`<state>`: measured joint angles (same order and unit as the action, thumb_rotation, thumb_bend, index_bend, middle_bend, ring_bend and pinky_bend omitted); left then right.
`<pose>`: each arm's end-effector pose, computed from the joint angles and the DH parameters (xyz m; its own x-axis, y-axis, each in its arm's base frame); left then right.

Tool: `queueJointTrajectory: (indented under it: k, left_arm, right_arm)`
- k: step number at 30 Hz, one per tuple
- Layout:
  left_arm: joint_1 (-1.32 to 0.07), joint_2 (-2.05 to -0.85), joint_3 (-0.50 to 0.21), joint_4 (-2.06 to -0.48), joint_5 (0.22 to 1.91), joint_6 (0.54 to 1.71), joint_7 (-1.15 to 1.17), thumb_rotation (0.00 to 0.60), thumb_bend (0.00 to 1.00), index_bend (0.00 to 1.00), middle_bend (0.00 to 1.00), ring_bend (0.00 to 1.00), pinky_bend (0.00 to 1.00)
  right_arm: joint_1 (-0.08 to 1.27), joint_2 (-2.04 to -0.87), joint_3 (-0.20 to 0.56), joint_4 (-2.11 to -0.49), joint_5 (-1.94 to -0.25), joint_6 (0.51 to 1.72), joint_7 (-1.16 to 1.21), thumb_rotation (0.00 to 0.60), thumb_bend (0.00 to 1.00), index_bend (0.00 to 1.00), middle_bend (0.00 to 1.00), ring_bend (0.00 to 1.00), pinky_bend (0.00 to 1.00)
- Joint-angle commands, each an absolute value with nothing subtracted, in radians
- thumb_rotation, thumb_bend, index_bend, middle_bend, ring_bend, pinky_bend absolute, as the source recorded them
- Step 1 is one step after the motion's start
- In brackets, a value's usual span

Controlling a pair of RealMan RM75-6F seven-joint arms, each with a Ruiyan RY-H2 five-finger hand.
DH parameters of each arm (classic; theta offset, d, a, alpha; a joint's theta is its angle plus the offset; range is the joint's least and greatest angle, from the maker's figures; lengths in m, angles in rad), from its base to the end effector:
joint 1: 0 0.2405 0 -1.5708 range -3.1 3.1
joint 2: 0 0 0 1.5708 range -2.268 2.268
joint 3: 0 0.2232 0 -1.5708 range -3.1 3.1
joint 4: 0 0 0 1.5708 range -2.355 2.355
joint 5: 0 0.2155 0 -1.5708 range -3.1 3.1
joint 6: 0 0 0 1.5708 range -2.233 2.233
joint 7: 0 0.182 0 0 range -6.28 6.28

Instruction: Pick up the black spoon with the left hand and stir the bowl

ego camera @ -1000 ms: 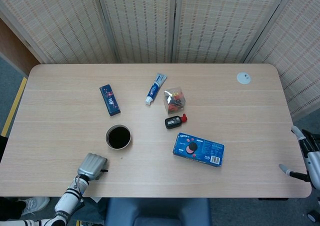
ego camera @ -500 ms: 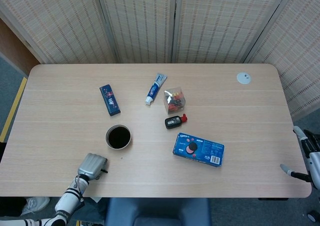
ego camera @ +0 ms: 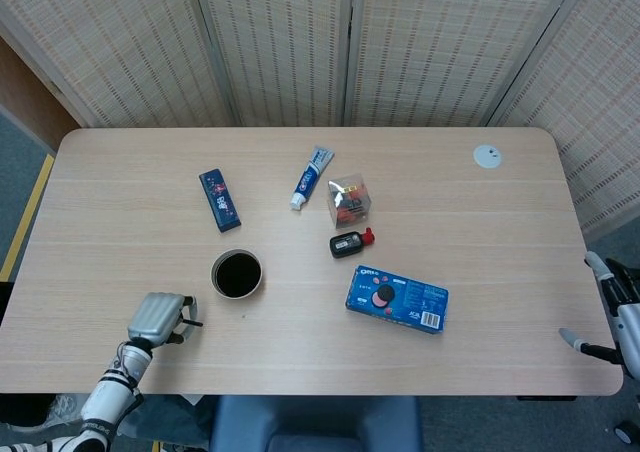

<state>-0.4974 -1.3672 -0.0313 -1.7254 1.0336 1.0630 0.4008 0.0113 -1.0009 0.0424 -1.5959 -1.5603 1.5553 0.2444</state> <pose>-0.2060 0.2784 -0.0097 0.3975 0.4199 0.8159 0.9166 -0.1400 -0.3745 -0.2963 -0.1944 0.1819 0.2952 0.0317 0.9549 -0.9553 -0.0082 0.2956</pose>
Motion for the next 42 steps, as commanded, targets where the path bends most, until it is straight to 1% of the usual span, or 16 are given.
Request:
queueJointTrajectory:
  k: [1, 6, 13, 16, 23, 34, 42]
  left_arm:
    - [-0.466, -1.305, -0.068, -1.767, 1.080, 1.094, 0.286, 0.600, 0.38, 0.61, 1.00, 1.00, 1.00]
    - [-0.453, -1.248, -0.113, -1.801, 1.121, 1.072, 0.094, 0.600, 0.38, 0.61, 1.00, 1.00, 1.00]
    - [-0.466, -1.220, -0.177, -1.792, 1.186, 0.994, -0.212, 0.600, 0.38, 0.61, 1.00, 1.00, 1.00]
    - [-0.480, -1.229, -0.201, -1.779, 1.203, 0.970, -0.302, 0.600, 0.38, 0.61, 1.00, 1.00, 1.00]
    - [-0.534, -1.299, -0.250, -1.728, 1.206, 0.902, -0.466, 0.600, 0.38, 0.62, 1.00, 1.00, 1.00]
    - [-0.610, -1.454, -0.293, -1.600, 1.123, 0.851, -0.509, 0.600, 0.39, 0.62, 1.00, 1.00, 1.00]
    - [-0.657, -1.548, -0.294, -1.488, 1.080, 0.835, -0.449, 0.600, 0.39, 0.62, 1.00, 1.00, 1.00]
  right_arm:
    - [0.012, -1.001, 0.042, -1.596, -1.563, 1.557, 0.245, 0.600, 0.02, 0.00, 0.15, 0.08, 0.21]
    - [0.012, -0.999, 0.042, -1.600, -1.567, 1.560, 0.244, 0.600, 0.01, 0.00, 0.15, 0.08, 0.21]
    - [0.009, -0.998, 0.039, -1.603, -1.573, 1.566, 0.245, 0.600, 0.01, 0.00, 0.15, 0.08, 0.21]
    - [0.007, -0.997, 0.039, -1.604, -1.575, 1.571, 0.245, 0.600, 0.01, 0.00, 0.15, 0.08, 0.21]
    - [-0.003, -0.997, 0.036, -1.601, -1.572, 1.579, 0.250, 0.600, 0.01, 0.00, 0.15, 0.08, 0.21]
    - [-0.010, -0.995, 0.036, -1.595, -1.570, 1.588, 0.259, 0.600, 0.02, 0.00, 0.15, 0.08, 0.21]
    - [-0.016, -0.994, 0.035, -1.595, -1.567, 1.591, 0.259, 0.600, 0.01, 0.00, 0.15, 0.08, 0.21]
